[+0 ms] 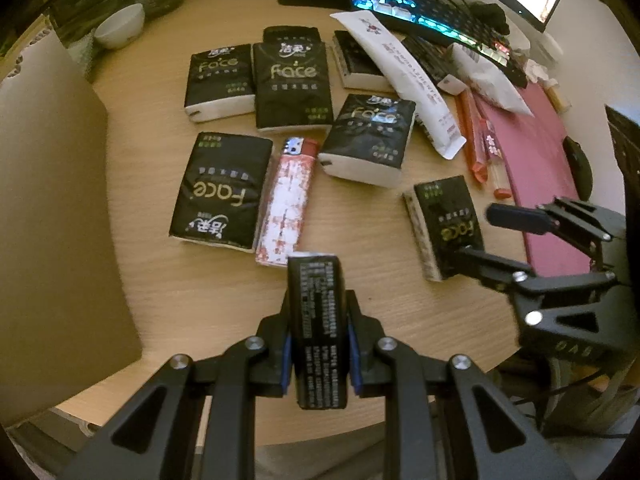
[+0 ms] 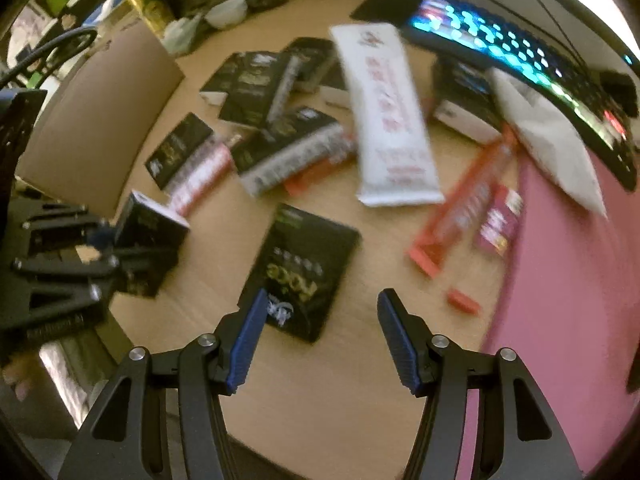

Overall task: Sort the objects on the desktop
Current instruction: 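Grasp a black tissue pack on edge with the right gripper while left holds its pack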

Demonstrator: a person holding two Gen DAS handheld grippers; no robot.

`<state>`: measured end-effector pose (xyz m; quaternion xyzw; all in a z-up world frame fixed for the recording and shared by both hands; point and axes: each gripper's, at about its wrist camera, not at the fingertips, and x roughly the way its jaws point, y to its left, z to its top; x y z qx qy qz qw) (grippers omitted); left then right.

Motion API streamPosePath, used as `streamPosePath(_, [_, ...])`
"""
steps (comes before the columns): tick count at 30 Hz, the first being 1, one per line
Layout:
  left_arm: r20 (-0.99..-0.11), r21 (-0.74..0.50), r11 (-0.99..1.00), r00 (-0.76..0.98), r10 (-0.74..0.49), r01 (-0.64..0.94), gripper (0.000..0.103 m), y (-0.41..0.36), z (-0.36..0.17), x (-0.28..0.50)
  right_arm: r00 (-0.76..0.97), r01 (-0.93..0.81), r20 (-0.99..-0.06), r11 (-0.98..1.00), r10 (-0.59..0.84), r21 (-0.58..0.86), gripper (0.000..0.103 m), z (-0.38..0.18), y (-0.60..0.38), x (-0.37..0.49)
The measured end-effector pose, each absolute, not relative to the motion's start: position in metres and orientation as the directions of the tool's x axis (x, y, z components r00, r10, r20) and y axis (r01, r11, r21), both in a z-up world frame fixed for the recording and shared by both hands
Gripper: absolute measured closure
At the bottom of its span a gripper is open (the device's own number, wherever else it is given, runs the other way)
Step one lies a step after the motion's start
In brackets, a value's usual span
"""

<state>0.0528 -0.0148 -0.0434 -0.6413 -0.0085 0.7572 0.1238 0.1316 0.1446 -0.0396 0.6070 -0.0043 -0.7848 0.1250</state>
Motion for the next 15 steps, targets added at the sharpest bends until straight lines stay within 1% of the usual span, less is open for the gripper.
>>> streamPosePath(3, [-0.966,-0.181,-0.968,-0.154,0.208,-0.173,0.081,-0.014,-0.042,0.052,-0.245,0.158,-0.952,-0.976,-0.185,0.149,0.044,-0.034,0.161,0.135])
streamPosePath(7, [-0.965,-0.191,-0.966,-0.149,0.217,-0.174,0.081,-0.013,-0.045,0.051,-0.246,0.108,-0.947,-0.977,-0.205,0.184,0.044,-0.036,0.174,0.131])
streamPosePath(12, [-0.963,-0.197,-0.966,-0.154,0.223,-0.166,0.081,-0.018,-0.044,0.052,-0.243,0.099,-0.938,-0.969,-0.246,0.229,0.044,-0.041,0.163,0.123])
streamPosePath(15, [-0.960,-0.202,-0.965,-0.160,0.228,-0.167,0.081,-0.018,-0.044,0.053,-0.240,0.107,-0.938,-0.967,-0.249,0.230,0.044,-0.046,0.150,0.117])
